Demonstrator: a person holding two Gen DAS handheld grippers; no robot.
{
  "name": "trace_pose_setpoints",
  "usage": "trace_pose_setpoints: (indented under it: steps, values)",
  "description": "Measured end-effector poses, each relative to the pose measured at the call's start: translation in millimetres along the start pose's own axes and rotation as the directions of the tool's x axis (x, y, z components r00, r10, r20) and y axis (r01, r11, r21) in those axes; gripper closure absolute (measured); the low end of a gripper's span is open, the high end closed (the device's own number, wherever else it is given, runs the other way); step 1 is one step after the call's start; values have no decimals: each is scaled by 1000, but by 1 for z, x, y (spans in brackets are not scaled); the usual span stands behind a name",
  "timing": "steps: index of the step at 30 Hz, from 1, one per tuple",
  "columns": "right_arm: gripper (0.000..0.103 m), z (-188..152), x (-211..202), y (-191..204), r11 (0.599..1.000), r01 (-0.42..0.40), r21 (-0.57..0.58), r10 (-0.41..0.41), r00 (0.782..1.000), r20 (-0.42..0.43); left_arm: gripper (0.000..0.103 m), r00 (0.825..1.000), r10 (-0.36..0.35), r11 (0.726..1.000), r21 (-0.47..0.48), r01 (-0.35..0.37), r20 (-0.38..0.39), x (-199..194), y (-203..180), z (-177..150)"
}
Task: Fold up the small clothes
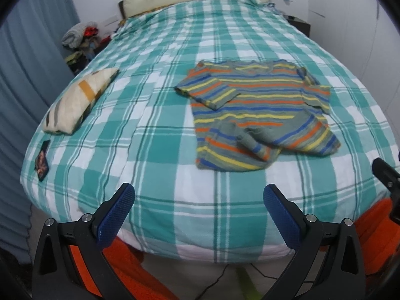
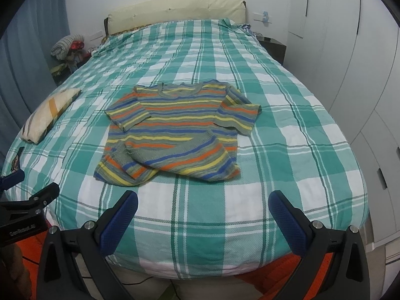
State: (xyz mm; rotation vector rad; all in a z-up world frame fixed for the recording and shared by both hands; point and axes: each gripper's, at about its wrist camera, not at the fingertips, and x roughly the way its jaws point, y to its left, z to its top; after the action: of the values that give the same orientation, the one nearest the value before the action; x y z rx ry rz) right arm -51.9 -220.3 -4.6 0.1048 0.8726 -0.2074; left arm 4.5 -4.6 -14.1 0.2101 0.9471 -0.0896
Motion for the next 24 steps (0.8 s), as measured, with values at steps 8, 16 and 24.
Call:
trace_pose_setpoints:
  steps: [8,16,24]
  values:
    - [0,0,16,-15,995,-96,-2,96,995,9,0,993,-100,995,-33,99,-57,32,25,-6]
    - [0,10,42,-56,997,-74,9,74,997,-8,1,960,-244,970,-51,239,-141,71,42,-14]
    - [0,6,83,-65,992,-123,-22,121,990,-77,1,954,-244,969,-3,248,-175,87,32,-14]
